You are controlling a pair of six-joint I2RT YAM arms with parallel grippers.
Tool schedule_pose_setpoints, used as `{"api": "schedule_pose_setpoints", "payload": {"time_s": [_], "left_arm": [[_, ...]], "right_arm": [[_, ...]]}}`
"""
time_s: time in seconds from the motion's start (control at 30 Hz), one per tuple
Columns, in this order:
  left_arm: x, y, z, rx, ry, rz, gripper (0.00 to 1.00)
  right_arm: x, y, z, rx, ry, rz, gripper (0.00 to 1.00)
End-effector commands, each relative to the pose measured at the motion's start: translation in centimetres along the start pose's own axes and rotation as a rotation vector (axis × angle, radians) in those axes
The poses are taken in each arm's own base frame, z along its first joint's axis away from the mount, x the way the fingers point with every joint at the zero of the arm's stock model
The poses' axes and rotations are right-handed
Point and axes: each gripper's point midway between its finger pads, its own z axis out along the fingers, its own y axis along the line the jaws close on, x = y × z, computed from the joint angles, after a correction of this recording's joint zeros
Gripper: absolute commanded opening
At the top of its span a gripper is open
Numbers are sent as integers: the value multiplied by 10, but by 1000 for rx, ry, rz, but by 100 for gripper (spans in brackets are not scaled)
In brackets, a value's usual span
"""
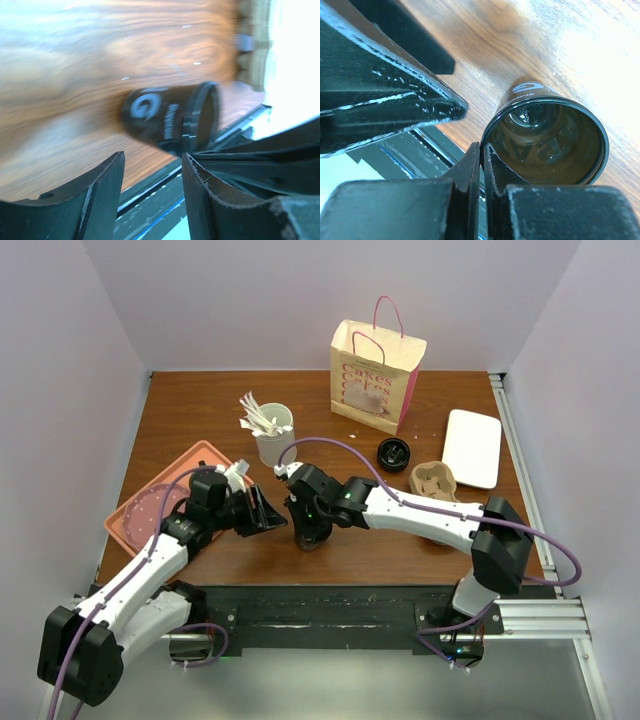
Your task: Pack the takeout coffee
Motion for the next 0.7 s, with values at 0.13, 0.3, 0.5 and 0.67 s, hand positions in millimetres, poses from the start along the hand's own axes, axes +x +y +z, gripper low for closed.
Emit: {"api": "schedule_pose_setpoints", "payload": {"time_s": [0.13,0.3,0.5,0.67], "left_arm": [[2,-41,-2,266,13,53,51],[7,-29,3,236,18,30,43],[9,-24,9,223,30,5,36],[5,-24,12,229,21,19,36]], "right_arm": [[-3,8,-2,-54,-33,-45,0],[-7,9,-2,-55,-39,-43,0],[-6,10,0,-58,-34,-43,0],[-6,10,1,-59,-34,-41,0]]}}
